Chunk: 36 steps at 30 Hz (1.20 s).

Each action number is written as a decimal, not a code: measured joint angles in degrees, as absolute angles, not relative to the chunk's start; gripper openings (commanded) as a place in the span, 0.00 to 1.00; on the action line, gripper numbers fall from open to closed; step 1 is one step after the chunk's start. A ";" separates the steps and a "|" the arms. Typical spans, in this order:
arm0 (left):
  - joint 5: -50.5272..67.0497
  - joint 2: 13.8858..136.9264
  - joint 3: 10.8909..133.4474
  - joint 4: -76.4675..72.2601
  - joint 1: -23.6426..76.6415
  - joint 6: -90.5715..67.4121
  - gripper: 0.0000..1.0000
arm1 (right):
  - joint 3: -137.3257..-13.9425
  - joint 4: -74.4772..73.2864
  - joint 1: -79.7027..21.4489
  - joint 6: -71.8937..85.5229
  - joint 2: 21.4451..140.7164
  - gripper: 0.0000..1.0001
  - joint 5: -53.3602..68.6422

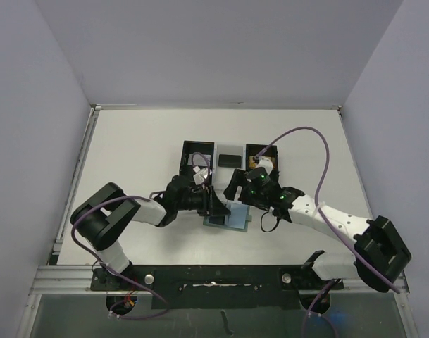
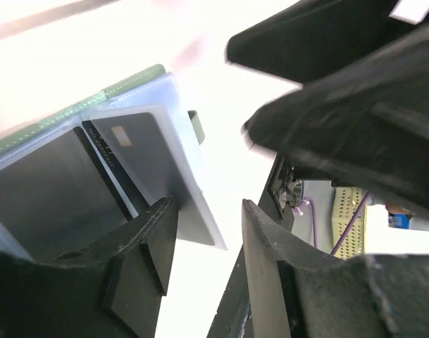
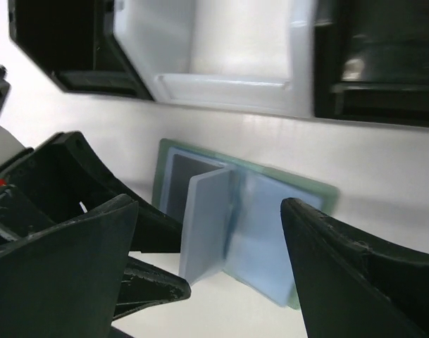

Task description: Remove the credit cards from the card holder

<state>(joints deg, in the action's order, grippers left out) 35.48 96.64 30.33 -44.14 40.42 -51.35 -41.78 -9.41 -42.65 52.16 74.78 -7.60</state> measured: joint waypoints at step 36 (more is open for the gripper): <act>23.99 96.29 35.64 -24.62 44.18 -48.45 0.39 | -22.55 8.36 -38.06 60.69 73.17 0.30 0.64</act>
<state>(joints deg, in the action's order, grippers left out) 23.99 96.29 35.64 -24.62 44.18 -48.45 -22.55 8.36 -38.06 60.69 73.17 0.64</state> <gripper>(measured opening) 0.396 0.314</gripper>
